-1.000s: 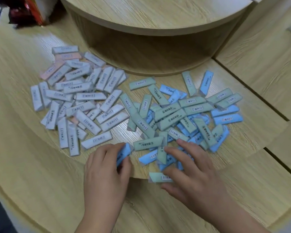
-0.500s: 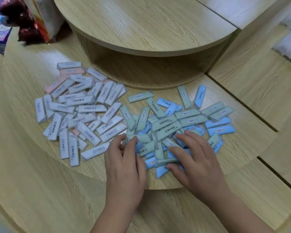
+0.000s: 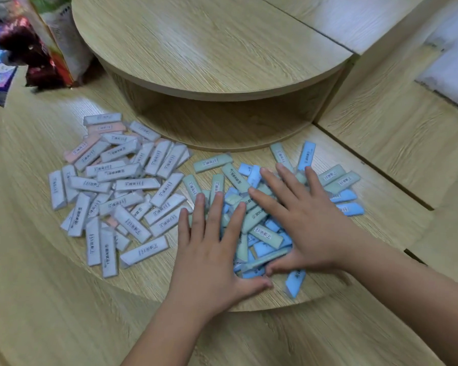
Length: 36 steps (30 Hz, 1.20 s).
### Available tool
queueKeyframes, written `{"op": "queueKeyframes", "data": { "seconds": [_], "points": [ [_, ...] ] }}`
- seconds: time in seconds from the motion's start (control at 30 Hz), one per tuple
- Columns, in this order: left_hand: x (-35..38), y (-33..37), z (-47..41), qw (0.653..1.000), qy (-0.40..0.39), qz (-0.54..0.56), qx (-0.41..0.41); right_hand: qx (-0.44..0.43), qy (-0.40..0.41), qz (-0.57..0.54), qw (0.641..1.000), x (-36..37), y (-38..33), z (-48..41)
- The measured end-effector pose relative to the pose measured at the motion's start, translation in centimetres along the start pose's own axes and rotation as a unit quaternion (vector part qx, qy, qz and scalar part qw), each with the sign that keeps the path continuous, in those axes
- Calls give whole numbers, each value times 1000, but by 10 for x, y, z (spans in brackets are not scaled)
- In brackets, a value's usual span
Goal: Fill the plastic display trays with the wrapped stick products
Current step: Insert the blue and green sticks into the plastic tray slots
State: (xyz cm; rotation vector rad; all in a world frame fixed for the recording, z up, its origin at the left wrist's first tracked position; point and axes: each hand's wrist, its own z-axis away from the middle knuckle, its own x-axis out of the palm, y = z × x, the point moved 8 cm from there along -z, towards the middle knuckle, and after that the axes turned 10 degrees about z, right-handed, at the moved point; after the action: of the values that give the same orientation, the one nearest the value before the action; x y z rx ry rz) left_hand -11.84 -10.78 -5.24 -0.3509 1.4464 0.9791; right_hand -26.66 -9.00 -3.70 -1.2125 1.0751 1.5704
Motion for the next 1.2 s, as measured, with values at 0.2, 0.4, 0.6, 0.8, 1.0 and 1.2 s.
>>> {"op": "queueKeyframes", "data": {
  "seconds": [0.2, 0.4, 0.6, 0.8, 1.0, 1.2],
  "points": [
    [-2, 5, -4, 999, 34, 41, 5, -18, 26, -18, 999, -5, 4, -8],
    [-3, 5, -6, 995, 65, 70, 16, -22, 69, -71, 995, -6, 9, 1],
    [-9, 4, -5, 992, 89, 88, -13, 69, 104, -109, 986, -8, 68, 42],
    [-6, 10, -10, 986, 96, 103, -93, 342, 59, -218, 912, 23, 83, 62],
    [-1, 34, -23, 981, 127, 89, -114, 370, 81, -208, 902, 22, 52, 41],
    [-4, 37, -26, 969, 199, 120, -85, 381, 100, -220, 893, 26, 48, 33]
  ]
}}
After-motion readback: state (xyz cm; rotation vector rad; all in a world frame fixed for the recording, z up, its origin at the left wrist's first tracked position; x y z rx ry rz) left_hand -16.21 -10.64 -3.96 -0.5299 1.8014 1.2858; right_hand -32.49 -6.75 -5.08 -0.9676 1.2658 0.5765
